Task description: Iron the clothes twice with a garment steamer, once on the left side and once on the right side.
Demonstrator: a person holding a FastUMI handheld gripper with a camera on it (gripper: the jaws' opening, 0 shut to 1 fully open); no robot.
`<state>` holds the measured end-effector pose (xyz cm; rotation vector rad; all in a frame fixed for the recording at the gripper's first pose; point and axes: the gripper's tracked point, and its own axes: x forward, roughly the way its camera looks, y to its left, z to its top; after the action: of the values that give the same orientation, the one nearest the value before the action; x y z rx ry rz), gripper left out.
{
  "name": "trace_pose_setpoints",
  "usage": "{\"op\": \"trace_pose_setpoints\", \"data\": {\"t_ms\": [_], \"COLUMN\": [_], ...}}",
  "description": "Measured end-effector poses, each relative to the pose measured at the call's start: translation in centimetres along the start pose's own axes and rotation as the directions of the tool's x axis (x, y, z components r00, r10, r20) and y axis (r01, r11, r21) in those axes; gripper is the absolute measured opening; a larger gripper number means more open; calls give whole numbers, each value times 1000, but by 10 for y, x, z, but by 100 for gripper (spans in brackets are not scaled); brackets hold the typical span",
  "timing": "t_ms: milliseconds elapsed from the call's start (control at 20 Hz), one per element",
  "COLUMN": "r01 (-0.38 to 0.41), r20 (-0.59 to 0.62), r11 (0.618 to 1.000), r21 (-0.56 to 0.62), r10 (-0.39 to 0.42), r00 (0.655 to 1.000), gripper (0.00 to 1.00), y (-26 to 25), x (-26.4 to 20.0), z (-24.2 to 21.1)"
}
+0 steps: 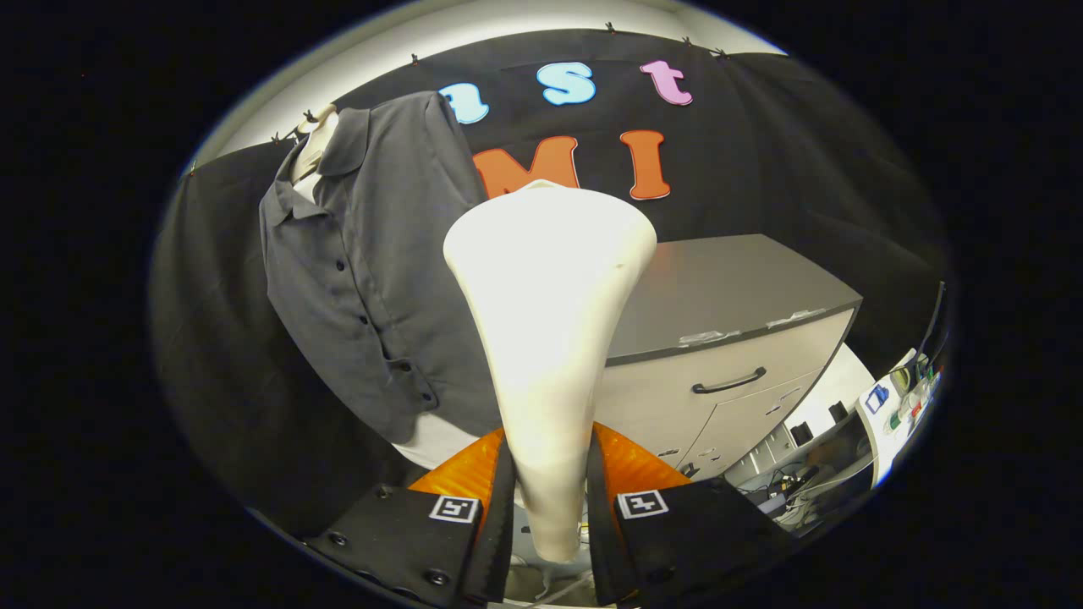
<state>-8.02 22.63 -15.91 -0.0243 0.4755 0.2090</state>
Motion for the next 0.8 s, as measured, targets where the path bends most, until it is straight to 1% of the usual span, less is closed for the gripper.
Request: {"op": "trace_pose_setpoints", "data": {"t_ms": [300,800], "r01": [40,68], "r20": [89,195], "r11": [999,997], "r21": [15,34], "r10": [-41,-73], "r00": [995,978], "gripper": [46,46], "y": [-19,-30], "x": [-24,-57], "z": [44,84]}}
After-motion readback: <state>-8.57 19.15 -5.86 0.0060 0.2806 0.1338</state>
